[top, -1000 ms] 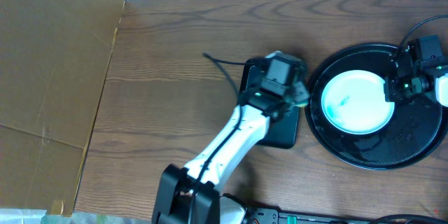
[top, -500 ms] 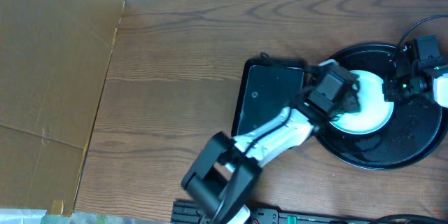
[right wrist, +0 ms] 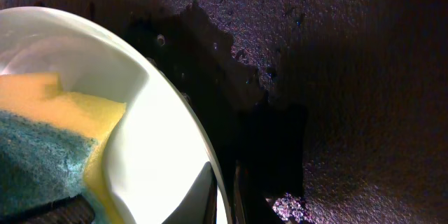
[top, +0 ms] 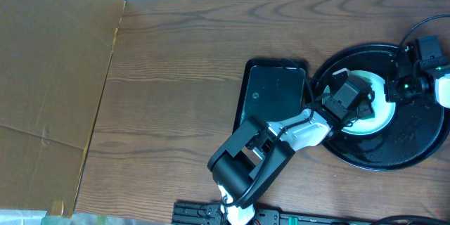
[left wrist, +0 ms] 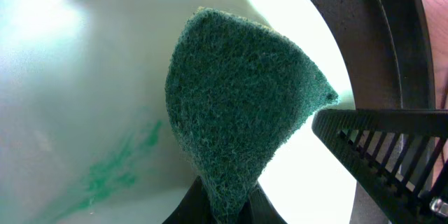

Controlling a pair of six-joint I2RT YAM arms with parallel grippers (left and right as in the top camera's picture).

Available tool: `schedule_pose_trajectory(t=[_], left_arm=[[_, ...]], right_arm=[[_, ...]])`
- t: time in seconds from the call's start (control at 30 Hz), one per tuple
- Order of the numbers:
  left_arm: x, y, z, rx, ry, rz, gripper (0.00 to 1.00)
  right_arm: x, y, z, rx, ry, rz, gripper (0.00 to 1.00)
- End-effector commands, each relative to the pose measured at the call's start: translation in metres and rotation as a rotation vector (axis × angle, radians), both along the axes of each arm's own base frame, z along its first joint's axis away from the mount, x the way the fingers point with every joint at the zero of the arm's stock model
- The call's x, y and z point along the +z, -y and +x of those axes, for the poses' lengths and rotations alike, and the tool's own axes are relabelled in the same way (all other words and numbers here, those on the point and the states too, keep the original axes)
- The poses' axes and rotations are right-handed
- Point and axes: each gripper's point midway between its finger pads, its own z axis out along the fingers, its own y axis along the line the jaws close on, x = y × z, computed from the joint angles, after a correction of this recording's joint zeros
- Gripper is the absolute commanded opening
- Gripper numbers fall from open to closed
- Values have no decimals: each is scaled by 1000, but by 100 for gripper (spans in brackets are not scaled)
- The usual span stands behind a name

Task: Clean dirty plates on tray and stack at the side
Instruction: 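Move the green sponge with the left gripper onto the held plate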

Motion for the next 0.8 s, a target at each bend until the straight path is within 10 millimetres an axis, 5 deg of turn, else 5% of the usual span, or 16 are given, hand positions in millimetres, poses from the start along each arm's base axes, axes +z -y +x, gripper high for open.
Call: schedule_pose_trajectory(t=[0.0,0.23,0.5,0.63,0.77], left_arm=[[-13,-23,10,16,22,100,7],[-21,-79,17,132,12,292,7],[6,-117,34,213,46,338,7],[18,-114,37,206,64,299,7],[25,-81,34,116,41,144,7]], right_arm=[[-30,-2,-21,16,-90,-30,6],[-30,-2,-22,16,-93,-32,3],[-30,-2,-23,16,-99,-33,3],[-30,-2,-23,16,-98,-33,4],[-30,-2,-23,16,-99,-33,3]])
